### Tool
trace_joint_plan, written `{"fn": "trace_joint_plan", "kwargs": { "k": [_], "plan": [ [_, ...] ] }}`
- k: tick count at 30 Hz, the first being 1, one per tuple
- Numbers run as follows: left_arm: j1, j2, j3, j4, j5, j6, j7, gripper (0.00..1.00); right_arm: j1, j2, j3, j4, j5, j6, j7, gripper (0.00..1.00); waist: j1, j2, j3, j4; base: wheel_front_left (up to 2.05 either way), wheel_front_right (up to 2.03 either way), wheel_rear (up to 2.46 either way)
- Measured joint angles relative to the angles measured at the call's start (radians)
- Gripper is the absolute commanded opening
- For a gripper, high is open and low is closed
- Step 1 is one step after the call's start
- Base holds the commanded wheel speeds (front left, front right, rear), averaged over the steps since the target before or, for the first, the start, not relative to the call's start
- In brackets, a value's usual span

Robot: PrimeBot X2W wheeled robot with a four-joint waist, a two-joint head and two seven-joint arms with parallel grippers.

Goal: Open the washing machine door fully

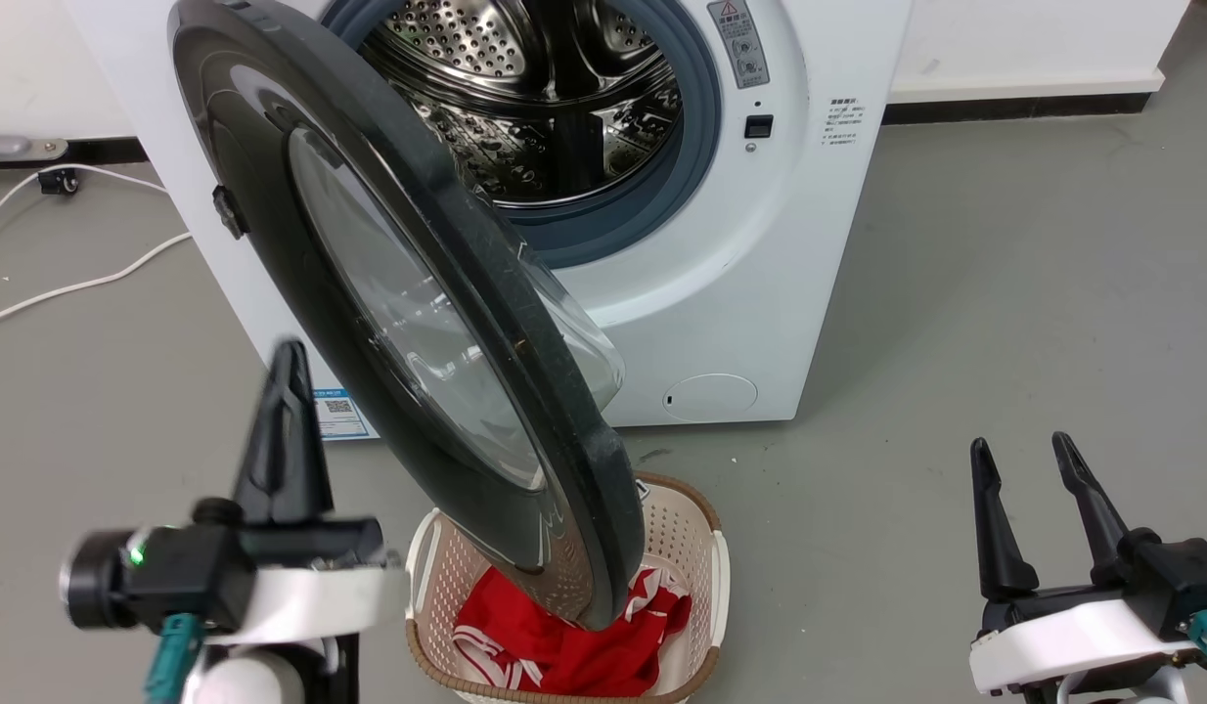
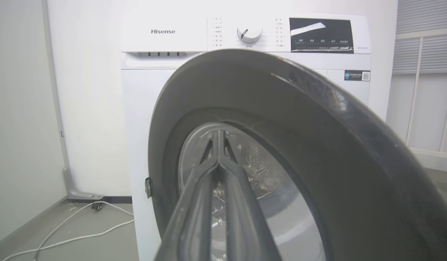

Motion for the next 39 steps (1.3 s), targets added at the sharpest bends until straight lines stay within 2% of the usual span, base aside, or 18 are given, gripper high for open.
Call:
{"fn": "trace_joint_plan", "kwargs": {
  "k": [8, 11, 15, 21, 25, 32, 36, 39],
  "plan": [
    [-0.084, 0.000, -0.052, -0.273, 0.026, 0.011, 0.000, 0.00, -0.002, 0.000, -0.004, 0.008, 0.007, 0.000, 0.000, 1.00, 0.0000, 0.0000, 0.002, 0.002, 0.00, 0.00, 0.00],
    [-0.111, 0.000, -0.118, -0.351, 0.034, -0.001, 0.000, 0.00, -0.003, 0.000, -0.006, 0.009, 0.007, 0.000, 0.000, 1.00, 0.0000, 0.0000, 0.003, 0.001, 0.00, 0.00, 0.00],
    [-0.123, -0.001, -0.253, -0.377, 0.022, -0.038, -0.001, 0.00, -0.003, 0.000, -0.009, 0.012, 0.007, 0.000, 0.001, 1.00, 0.0000, 0.0000, 0.001, -0.001, 0.00, 0.00, 0.00],
    [-0.091, -0.001, -0.463, -0.304, -0.035, -0.094, -0.001, 0.00, -0.004, 0.000, -0.010, 0.018, 0.010, 0.000, 0.004, 1.00, 0.0000, 0.0000, -0.005, -0.007, 0.00, 0.00, 0.00],
    [-0.035, 0.000, -0.546, -0.212, -0.070, -0.111, 0.035, 0.00, -0.003, 0.000, -0.012, 0.018, 0.010, 0.000, 0.006, 1.00, 0.0000, 0.0000, -0.009, -0.010, 0.00, 0.00, 0.00],
    [0.023, 0.017, -0.587, -0.070, -0.135, -0.119, 0.177, 0.00, -0.002, 0.000, -0.014, 0.020, 0.017, 0.000, 0.018, 1.00, 0.0000, 0.0000, 0.002, 0.001, 0.00, 0.00, 0.00],
    [0.019, 0.019, -0.581, -0.005, -0.133, -0.102, 0.197, 0.00, -0.003, 0.000, -0.009, 0.020, 0.019, 0.000, 0.019, 1.00, 0.0000, 0.0000, 0.012, 0.005, 0.00, 0.00, 0.00],
    [-0.011, 0.015, -0.574, 0.040, -0.125, -0.083, 0.171, 0.00, -0.005, 0.000, -0.005, 0.021, 0.021, 0.000, 0.022, 1.00, 0.0000, 0.0000, 0.018, 0.005, 0.00, 0.00, 0.00]
  ]
}}
